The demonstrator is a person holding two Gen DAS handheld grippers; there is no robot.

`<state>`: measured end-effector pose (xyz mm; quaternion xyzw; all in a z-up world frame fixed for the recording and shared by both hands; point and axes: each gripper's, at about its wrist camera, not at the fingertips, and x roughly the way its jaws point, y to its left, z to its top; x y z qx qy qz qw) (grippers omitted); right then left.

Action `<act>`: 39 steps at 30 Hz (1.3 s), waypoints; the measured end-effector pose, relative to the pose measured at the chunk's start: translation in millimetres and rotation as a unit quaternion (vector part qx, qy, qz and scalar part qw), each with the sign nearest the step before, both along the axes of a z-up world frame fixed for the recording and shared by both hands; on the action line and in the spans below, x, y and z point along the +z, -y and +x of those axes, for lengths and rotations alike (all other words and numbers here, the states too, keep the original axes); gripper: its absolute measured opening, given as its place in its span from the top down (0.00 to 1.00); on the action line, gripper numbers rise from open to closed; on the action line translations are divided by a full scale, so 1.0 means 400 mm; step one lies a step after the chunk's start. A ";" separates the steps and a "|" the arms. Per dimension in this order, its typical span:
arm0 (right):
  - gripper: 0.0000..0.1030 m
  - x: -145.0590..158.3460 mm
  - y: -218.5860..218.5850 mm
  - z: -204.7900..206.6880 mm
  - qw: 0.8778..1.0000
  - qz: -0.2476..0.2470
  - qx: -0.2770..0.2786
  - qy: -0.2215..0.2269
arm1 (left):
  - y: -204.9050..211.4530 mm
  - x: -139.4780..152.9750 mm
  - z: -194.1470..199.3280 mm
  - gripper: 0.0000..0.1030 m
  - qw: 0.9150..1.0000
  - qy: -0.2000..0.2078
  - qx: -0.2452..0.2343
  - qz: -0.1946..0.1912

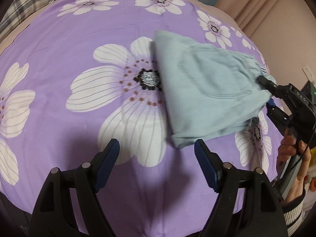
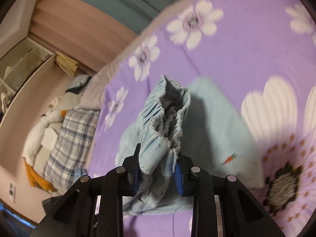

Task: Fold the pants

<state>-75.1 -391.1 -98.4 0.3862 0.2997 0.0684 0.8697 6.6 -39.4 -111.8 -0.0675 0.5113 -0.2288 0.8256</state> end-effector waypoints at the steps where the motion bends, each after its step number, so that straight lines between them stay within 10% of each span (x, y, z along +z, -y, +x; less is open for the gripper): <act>1: 0.71 0.007 0.009 -0.001 1.000 0.001 -0.008 0.005 | -0.003 -0.002 0.001 0.24 1.000 -0.003 0.003 -0.003; 8: 0.71 -0.099 0.086 0.036 0.993 -0.051 -0.055 -0.091 | -0.011 -0.011 -0.010 0.24 1.000 -0.013 0.011 -0.010; 21: 0.41 -0.095 0.132 -0.067 0.998 0.027 -0.038 -0.039 | -0.022 -0.003 0.003 0.24 1.000 -0.007 0.015 -0.011; 39: 0.45 0.033 -0.203 -0.044 0.963 -0.257 0.079 0.027 | 0.057 0.057 0.062 0.27 0.998 0.053 -0.005 0.013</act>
